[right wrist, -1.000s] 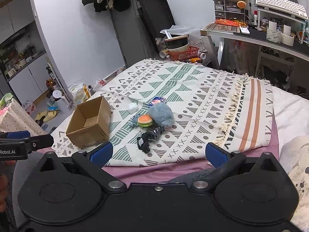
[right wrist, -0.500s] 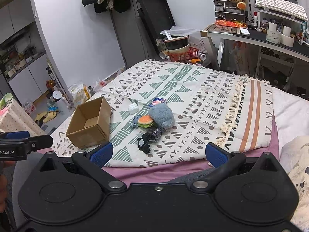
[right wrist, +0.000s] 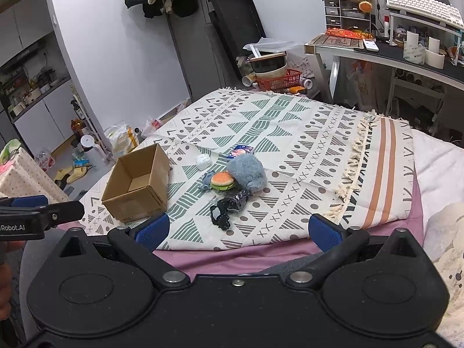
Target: Organize soft objects
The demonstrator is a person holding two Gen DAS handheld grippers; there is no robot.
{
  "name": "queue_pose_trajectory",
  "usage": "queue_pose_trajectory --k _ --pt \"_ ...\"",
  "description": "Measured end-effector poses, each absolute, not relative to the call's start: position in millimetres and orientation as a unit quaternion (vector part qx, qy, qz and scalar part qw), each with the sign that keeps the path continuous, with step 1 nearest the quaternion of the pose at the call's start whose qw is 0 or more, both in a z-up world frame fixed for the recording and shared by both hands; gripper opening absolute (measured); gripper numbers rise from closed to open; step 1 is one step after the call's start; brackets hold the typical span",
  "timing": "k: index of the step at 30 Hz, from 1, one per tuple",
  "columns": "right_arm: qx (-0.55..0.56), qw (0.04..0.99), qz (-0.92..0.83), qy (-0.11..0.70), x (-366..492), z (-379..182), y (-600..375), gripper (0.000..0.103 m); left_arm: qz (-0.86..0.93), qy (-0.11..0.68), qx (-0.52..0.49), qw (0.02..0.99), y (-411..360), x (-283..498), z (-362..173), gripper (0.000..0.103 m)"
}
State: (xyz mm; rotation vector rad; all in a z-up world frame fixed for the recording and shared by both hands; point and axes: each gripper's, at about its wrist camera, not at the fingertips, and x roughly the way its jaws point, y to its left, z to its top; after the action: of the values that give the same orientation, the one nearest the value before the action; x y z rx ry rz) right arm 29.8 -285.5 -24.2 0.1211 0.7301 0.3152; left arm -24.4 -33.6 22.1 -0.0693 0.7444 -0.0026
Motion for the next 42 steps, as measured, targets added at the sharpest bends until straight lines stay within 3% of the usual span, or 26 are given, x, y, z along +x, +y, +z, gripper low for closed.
queue_pose_trajectory --k 25,42 --pt "0.122 0.9 0.152 0.389 86 -61 -297 0.103 -0.02 0.391 -0.064 0.918 -31 40 -13 0.102" --pt "0.171 0.877 0.143 0.426 145 -104 -305 0.103 -0.034 0.435 -0.107 0.894 -41 103 -69 0.098"
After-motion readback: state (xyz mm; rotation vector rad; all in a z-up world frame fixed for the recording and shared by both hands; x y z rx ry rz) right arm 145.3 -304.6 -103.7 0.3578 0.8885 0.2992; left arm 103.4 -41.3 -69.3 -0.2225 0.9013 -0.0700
